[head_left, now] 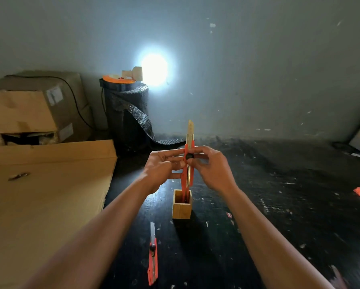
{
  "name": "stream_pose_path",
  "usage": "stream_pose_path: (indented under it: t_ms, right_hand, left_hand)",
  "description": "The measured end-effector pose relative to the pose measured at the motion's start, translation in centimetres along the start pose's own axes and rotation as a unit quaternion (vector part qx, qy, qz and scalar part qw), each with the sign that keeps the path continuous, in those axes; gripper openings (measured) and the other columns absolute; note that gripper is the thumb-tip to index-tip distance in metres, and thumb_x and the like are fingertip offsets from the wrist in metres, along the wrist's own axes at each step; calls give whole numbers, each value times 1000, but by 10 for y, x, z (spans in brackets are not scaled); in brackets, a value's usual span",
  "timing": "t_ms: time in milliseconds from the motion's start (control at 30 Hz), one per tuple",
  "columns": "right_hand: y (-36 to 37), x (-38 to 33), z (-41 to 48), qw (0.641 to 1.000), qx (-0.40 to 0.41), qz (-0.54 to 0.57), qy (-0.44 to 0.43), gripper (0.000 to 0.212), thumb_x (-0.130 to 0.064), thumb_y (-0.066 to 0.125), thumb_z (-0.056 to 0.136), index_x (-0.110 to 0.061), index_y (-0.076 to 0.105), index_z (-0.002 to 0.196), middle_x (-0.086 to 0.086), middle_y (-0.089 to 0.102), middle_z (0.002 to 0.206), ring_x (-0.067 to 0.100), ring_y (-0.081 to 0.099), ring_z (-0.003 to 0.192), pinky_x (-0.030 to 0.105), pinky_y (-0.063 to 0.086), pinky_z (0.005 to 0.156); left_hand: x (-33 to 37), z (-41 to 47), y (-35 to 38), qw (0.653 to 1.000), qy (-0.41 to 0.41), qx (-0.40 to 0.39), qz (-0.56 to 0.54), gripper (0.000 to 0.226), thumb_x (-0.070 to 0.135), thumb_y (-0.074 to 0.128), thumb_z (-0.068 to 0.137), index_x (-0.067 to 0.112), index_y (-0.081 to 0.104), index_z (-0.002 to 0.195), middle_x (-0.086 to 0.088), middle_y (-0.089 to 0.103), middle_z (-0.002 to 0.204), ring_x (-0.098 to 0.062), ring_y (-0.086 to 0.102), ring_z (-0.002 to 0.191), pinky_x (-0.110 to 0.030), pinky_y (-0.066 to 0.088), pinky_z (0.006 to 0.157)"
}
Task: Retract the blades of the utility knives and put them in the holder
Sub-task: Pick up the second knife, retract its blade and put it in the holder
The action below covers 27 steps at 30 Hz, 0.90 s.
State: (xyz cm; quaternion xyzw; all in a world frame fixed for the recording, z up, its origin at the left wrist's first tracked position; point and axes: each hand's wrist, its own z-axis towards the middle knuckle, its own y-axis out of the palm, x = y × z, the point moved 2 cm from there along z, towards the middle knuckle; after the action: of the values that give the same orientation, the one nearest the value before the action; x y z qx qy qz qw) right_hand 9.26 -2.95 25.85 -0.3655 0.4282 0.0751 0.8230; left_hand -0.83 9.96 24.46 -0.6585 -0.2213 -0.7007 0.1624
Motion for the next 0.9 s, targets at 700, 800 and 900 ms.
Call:
stream_pose_path:
  t_ms: [700,800,900]
  right_hand:
    - [15,19,-32,998,-7,46,52,24,-17,74,89,-23,69,111,-11,74,109,5,67,105,27,51,93]
    - [16,18,-33,998,-8,46,50,22,-18,74,89,-31,63,102,-26,67,96,-1,66,95,21,51,87]
    - [17,15,-33,997,18,48,60,23,-28,77,86,-35,56,92,-27,62,90,-2,63,86,13,47,74]
  left_hand:
    - [3,15,2,999,8,27,43,39,-8,69,91,12,73,124,-6,81,103,-18,81,83,-34,66,67]
    - [3,14,0,999,10,27,41,40,-8,68,91,11,72,126,-11,80,109,-20,80,87,-32,65,65]
    - [6,11,2,999,10,27,35,40,-10,67,91,10,72,125,-6,80,102,-14,80,78,-25,62,58]
